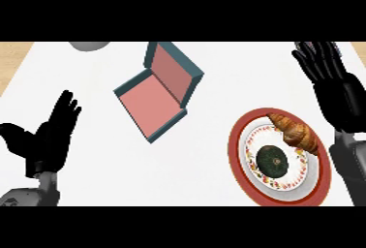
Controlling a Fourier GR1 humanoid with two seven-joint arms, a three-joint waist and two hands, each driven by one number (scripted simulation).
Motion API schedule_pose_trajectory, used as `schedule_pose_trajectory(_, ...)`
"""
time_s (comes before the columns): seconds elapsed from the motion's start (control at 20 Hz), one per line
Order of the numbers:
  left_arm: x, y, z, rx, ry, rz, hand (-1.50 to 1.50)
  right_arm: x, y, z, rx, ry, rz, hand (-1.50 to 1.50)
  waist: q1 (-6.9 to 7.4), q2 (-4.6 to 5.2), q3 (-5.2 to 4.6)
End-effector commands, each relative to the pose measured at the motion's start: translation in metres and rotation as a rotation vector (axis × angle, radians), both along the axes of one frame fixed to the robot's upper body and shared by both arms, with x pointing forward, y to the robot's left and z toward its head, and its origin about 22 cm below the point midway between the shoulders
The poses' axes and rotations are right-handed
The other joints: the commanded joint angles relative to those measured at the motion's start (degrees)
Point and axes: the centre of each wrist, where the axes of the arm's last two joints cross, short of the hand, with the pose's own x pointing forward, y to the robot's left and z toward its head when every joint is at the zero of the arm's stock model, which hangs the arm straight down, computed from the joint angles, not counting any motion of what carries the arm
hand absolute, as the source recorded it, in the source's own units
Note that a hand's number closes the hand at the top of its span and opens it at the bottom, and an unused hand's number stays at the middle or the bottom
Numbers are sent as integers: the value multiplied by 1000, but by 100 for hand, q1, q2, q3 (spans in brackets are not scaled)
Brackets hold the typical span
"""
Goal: Pick the squash from the plate and place it in the cardboard box
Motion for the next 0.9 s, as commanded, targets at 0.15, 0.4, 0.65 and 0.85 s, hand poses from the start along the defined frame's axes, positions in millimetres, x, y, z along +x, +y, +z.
schedule_pose_trajectory(0.15, -10, 21, -10, 232, 0, 6, 0, -9, -14, -11, 72, -59, -476, -150, -207, -234, -223)
schedule_pose_trajectory(0.4, -18, 27, -15, 290, 38, -17, 0, -43, -79, -72, -95, 178, -1078, 150, -526, -209, -248)
schedule_pose_trajectory(0.65, -21, 34, -17, 353, 21, -38, 0, -72, 0, -99, 57, 56, -1269, -150, -269, -253, -229)
schedule_pose_trajectory(0.85, -28, 23, -31, 334, 20, -60, 0, -103, -2, -110, -222, 170, -1215, -150, -165, -233, -246)
